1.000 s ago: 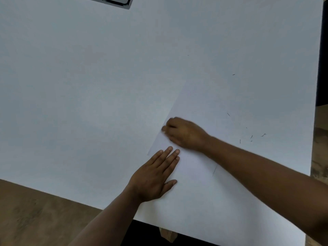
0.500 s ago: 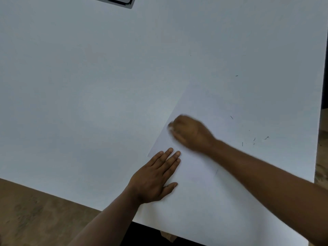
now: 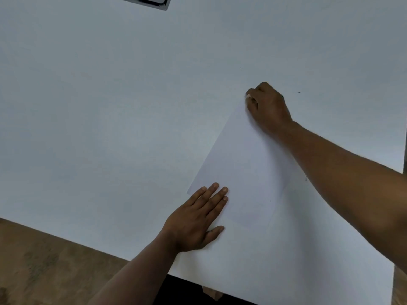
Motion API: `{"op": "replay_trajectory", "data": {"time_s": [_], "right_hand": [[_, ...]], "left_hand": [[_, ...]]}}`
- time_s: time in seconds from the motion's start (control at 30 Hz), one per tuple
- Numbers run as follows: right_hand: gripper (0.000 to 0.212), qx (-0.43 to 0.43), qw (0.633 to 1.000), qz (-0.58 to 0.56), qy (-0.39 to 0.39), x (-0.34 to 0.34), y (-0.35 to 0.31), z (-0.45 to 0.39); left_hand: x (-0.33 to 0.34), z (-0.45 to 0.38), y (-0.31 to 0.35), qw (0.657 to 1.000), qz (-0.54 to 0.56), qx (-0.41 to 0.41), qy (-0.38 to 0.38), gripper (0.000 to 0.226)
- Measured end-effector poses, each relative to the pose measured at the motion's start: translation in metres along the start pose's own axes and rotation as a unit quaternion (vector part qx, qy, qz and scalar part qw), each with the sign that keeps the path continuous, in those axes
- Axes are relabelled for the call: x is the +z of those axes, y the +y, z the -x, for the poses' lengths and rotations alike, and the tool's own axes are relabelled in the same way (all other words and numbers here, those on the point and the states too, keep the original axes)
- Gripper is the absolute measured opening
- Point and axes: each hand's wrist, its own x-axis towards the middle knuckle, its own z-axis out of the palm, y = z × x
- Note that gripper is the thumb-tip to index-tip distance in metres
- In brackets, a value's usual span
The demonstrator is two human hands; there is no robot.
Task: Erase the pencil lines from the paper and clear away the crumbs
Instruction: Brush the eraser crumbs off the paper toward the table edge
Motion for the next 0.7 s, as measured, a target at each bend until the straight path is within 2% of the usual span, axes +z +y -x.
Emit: {"op": "replay_trajectory", "data": {"time_s": [0.1,0.27,0.33,0.47,0.57,0.63,0.7], "right_hand": [[0.02,-0.043,0.999,-0.028,0.014,0.007,-0.025,0.026],[0.019,-0.162,0.977,-0.077,-0.115,0.014,-0.08,0.125],[0.02,-0.166,0.975,-0.048,-0.143,0.012,-0.078,0.132],[0.029,-0.036,0.995,0.05,-0.082,0.008,-0.028,0.094],[0.021,0.061,0.997,0.03,0.026,-0.008,0.003,0.075],[0.017,0.11,0.992,0.034,0.048,-0.014,0.004,0.073],[0.019,0.122,0.99,0.01,0.065,-0.016,-0.012,0.082]], "left_hand": [[0.0,0.001,0.0,1.0,0.006,0.001,0.004,0.07],[0.001,0.0,0.001,1.0,0.012,-0.001,0.015,0.069],[0.001,0.001,0.002,1.0,0.014,0.0,0.014,0.07],[0.001,-0.001,0.002,1.0,0.011,-0.003,0.007,0.069],[0.0,0.0,0.001,1.0,0.011,-0.001,-0.006,0.07],[0.0,0.0,0.0,1.0,0.01,0.0,-0.009,0.07],[0.0,0.001,0.0,1.0,0.009,0.001,-0.013,0.07]]}}
